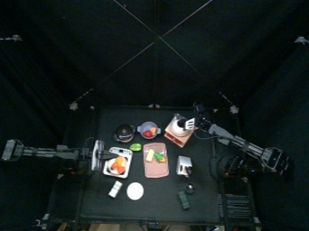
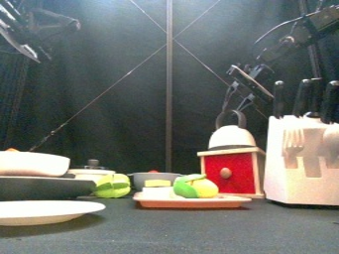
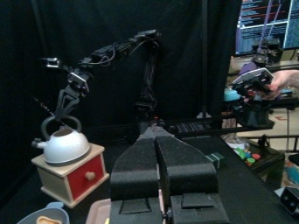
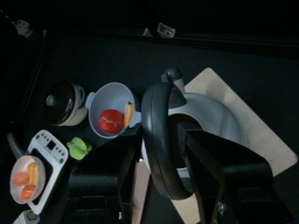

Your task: Place kettle on drawer

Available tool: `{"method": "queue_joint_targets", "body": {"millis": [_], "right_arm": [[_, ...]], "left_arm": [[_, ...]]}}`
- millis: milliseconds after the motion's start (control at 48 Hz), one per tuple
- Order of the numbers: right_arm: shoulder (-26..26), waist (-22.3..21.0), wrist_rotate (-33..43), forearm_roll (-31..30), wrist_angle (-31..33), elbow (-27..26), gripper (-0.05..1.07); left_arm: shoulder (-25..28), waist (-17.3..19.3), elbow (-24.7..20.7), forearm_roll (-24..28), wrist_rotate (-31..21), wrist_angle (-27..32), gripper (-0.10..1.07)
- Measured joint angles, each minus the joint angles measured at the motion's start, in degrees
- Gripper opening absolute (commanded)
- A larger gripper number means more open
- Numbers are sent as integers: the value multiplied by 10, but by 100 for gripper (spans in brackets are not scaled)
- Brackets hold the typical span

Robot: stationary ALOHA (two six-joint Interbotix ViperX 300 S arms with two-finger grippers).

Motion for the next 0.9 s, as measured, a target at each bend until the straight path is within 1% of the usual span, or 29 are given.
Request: {"method": "queue_joint_targets", "body": {"millis": [125,354,438,667,812,896], "right_arm": [[-3,0,1,-6,0,0,80],[-25,1,1,-15,-1,4,94],[-36,1,1,-15,-1,4,98],[-65,9,1,-16,-1,9,98],[-80,23,1,-19,-7,13,98],[-88,33,2,-27,-21,18,98]], "left_arm": [[0,0,1,0,0,-1,-2],[0,-1,1,-1,0,-1,-2],[0,0,1,0,0,0,-1],[0,0,1,0,0,-1,-1],[0,0,2,0,0,-1,-2],[0,0,1,-1,0,0,-1]]}}
